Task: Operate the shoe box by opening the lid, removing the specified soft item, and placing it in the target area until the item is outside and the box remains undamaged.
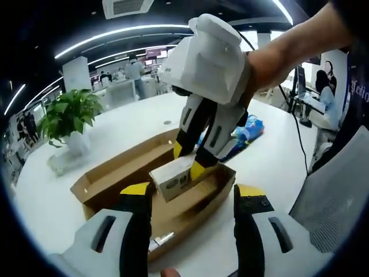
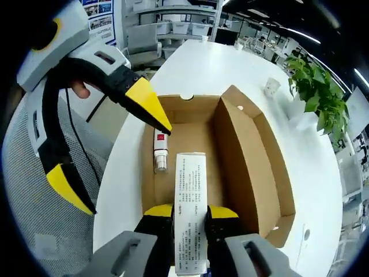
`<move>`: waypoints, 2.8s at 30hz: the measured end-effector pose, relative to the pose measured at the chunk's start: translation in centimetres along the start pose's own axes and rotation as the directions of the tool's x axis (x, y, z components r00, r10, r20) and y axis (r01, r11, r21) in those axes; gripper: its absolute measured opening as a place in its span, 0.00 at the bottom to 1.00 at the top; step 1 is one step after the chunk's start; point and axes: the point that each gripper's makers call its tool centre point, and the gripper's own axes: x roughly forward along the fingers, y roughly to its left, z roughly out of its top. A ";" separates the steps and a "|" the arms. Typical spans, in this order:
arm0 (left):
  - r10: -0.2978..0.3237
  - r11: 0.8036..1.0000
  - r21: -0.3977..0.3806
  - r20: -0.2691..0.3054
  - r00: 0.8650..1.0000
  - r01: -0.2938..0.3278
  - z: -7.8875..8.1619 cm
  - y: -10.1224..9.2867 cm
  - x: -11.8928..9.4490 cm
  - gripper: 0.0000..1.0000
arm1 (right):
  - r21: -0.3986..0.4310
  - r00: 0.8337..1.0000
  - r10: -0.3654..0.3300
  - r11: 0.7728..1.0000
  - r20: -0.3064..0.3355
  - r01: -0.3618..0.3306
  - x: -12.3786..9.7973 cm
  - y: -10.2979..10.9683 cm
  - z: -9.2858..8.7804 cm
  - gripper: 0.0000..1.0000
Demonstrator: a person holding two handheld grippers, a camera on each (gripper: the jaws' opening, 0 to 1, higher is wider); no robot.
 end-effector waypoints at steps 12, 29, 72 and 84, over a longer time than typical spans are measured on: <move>-0.024 0.999 0.026 -0.005 1.000 0.024 -0.1 -0.9 0.0 0.56 | 0.035 0.997 -0.079 0.996 0.023 0.079 -3.7 -1.0 -1.4 0.16; -0.047 0.998 0.049 -0.015 0.999 0.047 -0.3 -1.7 0.0 0.56 | 0.100 0.991 -0.121 0.987 -0.063 0.127 -7.6 0.0 -8.1 0.16; -0.037 0.997 0.072 -0.062 0.997 0.042 -1.3 -1.7 0.4 0.56 | 0.227 0.981 -0.119 0.962 -0.150 0.152 -11.4 2.4 -19.5 0.16; -0.022 0.998 0.056 -0.070 0.997 0.026 -1.6 -1.3 0.3 0.56 | 0.217 0.980 -0.116 0.965 -0.159 0.150 -12.1 0.9 -20.7 0.16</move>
